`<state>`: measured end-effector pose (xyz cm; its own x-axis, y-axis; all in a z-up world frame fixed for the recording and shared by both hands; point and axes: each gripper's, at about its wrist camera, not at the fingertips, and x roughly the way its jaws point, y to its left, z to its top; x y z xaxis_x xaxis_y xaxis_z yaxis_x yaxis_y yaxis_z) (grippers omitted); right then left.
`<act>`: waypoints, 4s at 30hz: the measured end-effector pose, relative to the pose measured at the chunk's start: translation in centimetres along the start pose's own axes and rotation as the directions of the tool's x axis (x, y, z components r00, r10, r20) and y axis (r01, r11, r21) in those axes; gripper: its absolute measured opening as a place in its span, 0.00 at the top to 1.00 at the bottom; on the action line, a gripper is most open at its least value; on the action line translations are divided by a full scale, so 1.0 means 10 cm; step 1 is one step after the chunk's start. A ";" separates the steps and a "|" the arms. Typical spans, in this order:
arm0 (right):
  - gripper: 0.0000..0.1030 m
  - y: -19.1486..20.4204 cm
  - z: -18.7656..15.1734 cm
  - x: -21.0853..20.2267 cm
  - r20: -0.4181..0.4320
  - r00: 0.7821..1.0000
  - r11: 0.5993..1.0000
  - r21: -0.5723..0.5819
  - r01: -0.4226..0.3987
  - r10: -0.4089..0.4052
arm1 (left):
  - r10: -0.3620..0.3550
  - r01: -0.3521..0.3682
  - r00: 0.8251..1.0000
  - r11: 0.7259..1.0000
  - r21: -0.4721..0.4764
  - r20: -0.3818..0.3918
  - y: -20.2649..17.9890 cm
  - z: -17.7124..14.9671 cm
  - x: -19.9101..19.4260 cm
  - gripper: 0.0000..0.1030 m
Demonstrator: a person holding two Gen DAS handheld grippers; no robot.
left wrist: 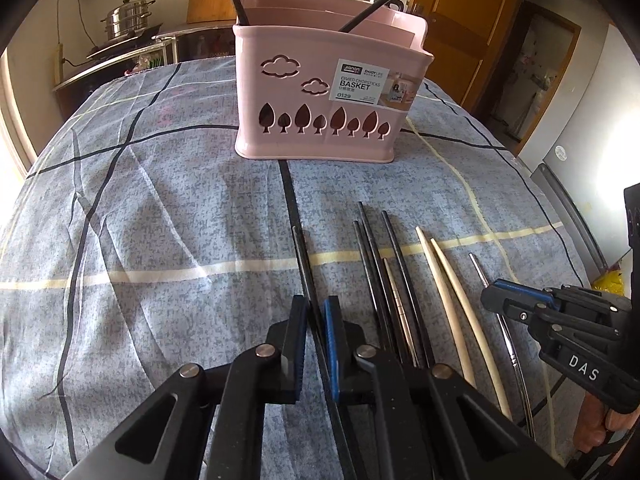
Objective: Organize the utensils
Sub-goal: 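Grasp a black chopstick with the left tool while the right tool grasps a metal chopstick, then lift both held chopsticks and carry them toward the pink basket, then lower the held chopsticks into the pink basket and open both tools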
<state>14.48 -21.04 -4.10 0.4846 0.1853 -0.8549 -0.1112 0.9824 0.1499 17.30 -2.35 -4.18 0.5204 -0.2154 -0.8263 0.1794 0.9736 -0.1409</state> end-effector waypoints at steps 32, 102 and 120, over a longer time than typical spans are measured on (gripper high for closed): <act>0.96 0.03 0.41 -0.83 0.228 0.972 0.999 -0.003 -0.050 0.050 | -0.086 0.078 0.977 0.996 0.052 0.193 -0.04 0.53 -0.94 0.96; 0.96 0.67 1.57 -1.50 0.496 0.856 0.988 -0.117 -0.100 0.145 | -0.074 0.087 0.870 0.996 -0.004 0.487 0.39 1.80 -2.05 0.96; 0.96 0.73 1.77 -0.79 0.428 0.895 0.991 -0.093 -0.094 0.125 | -0.066 0.087 0.909 0.996 -0.032 0.411 0.61 1.91 -1.23 0.96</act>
<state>25.25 -14.89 12.54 0.7912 0.2983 -0.5338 -0.2363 0.9543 0.1830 27.93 4.86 15.55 0.8042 -0.2911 -0.5181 0.1973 0.9532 -0.2292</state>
